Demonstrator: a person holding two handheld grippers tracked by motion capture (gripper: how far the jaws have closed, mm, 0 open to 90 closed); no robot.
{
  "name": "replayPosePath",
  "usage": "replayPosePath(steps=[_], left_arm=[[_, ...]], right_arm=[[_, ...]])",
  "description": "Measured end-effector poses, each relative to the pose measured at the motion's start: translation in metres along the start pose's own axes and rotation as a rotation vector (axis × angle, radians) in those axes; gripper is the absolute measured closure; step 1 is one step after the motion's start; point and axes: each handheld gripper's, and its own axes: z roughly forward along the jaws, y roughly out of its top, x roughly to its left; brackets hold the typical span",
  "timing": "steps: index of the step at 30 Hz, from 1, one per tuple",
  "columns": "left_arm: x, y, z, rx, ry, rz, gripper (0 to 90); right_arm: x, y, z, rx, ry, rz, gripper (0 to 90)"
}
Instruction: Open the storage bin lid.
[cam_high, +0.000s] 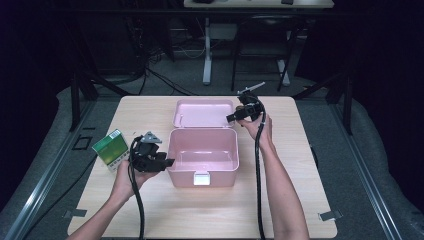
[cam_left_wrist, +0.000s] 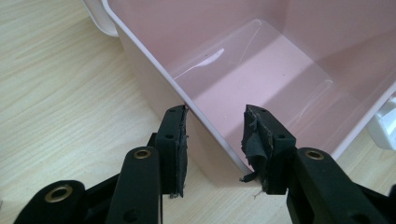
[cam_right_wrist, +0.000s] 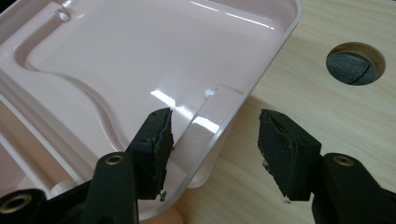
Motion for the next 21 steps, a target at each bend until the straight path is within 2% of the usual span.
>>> replayPosePath(steps=[6, 10, 15, 21], left_arm=[[0.000, 0.000, 0.000, 0.001, -0.008, 0.007, 57.3], [0.002, 0.000, -0.002, 0.004, -0.009, 0.008, 55.0], [0.004, 0.001, -0.005, 0.017, -0.016, 0.012, 50.5], [0.006, 0.004, -0.009, 0.023, -0.025, 0.014, 41.7]], right_arm=[[0.005, 0.001, -0.012, -0.031, -0.009, -0.025, 36.8], [0.009, 0.000, -0.027, -0.039, -0.026, -0.041, 31.0], [0.012, -0.005, -0.044, -0.046, -0.019, -0.052, 29.1], [0.021, -0.012, -0.064, -0.060, -0.020, -0.094, 25.4]])
